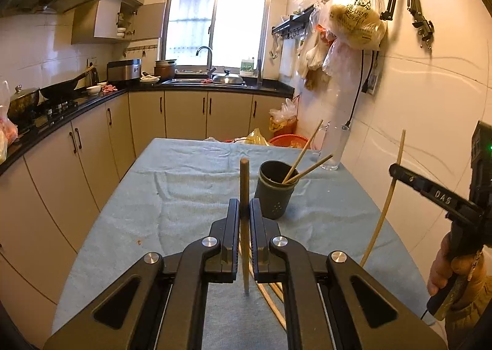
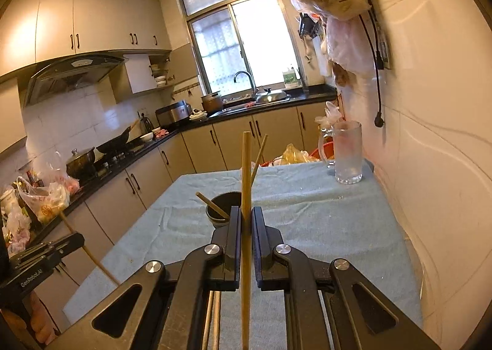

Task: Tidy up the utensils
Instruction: 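Lift both held chopsticks upright above the black holder, then lower both chopsticks into the holder and open both tools, then withdraw both open tools back toward the remaining chopsticks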

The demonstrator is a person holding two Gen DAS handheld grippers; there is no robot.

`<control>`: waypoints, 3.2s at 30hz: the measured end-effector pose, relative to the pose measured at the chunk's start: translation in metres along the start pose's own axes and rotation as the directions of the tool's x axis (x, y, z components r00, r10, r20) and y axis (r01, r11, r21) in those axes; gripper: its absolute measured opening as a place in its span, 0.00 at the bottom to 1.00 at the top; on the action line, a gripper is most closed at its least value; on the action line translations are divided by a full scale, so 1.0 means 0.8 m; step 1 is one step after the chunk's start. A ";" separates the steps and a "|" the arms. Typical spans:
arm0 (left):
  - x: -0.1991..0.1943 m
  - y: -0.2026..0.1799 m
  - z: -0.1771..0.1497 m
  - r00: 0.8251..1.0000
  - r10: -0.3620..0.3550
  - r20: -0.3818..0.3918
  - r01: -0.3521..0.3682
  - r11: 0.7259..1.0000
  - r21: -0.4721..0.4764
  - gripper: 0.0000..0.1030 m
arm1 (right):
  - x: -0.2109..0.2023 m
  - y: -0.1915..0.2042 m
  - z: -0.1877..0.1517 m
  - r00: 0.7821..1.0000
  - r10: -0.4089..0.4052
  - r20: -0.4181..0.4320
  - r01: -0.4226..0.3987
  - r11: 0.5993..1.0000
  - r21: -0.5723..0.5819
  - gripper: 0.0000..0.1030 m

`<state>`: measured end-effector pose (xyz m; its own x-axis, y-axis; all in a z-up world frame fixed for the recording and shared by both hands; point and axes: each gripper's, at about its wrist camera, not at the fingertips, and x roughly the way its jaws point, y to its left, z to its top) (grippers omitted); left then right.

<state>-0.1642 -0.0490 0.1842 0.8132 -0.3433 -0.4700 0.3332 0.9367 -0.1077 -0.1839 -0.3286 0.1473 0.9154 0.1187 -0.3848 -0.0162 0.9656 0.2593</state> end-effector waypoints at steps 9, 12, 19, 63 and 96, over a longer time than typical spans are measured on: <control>0.007 0.002 0.014 1.000 -0.013 0.010 0.013 1.000 0.003 0.06 | 0.017 -0.009 0.004 1.000 -0.004 -0.028 0.004 1.000 0.007 0.07; 0.014 0.003 0.028 1.000 -0.025 0.003 0.025 1.000 0.003 0.06 | 0.024 -0.013 0.011 1.000 -0.007 -0.030 0.007 1.000 0.011 0.07; 0.032 0.012 0.087 0.999 -0.047 0.021 0.047 0.999 -0.020 0.06 | 0.047 -0.021 0.053 1.000 -0.018 0.005 0.018 1.000 0.007 0.07; 0.194 -0.025 0.178 0.997 -0.050 -0.053 0.050 0.999 -0.016 0.37 | 0.190 -0.013 0.106 0.999 0.054 0.000 -0.054 0.995 0.081 0.48; 0.080 0.098 -0.002 0.984 0.011 -0.177 -0.052 0.973 -0.227 0.50 | 0.156 0.049 0.049 0.992 0.056 -0.109 -0.069 0.991 -0.111 0.53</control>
<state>-0.0868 0.0027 0.1439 0.7197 -0.3154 -0.6185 0.1738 0.9444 -0.2793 -0.0542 -0.2850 0.1439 0.8634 0.1976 -0.4642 -0.1237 0.9749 0.1850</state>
